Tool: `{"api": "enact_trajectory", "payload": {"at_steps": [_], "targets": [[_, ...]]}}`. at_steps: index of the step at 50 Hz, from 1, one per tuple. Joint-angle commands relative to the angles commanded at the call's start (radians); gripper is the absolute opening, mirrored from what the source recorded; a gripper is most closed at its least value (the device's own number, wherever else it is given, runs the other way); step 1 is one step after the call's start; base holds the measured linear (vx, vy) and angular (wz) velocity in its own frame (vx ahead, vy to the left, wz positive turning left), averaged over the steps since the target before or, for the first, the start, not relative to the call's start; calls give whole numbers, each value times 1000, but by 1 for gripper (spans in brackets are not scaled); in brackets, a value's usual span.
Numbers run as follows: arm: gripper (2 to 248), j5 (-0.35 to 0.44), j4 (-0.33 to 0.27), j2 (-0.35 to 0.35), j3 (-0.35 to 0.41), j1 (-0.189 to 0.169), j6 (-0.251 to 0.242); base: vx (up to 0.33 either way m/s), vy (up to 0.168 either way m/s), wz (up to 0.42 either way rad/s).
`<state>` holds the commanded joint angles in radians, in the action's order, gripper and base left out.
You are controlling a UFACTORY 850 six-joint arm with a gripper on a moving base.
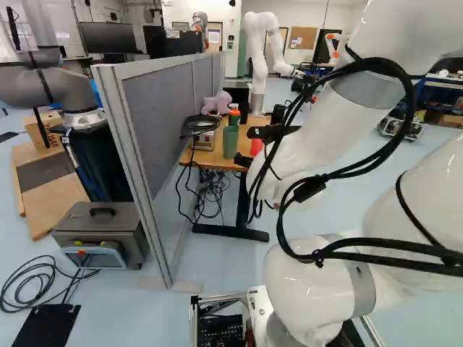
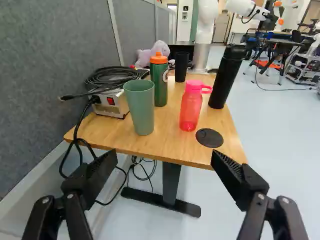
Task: Place the green cup on the table
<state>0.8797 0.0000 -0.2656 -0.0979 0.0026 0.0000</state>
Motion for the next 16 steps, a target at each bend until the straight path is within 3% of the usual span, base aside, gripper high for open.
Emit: {"api": "enact_trajectory", "payload": {"at_steps": [16], "targets": [[247,-7,0,-14,11,-3,0,0,0,0]]}}
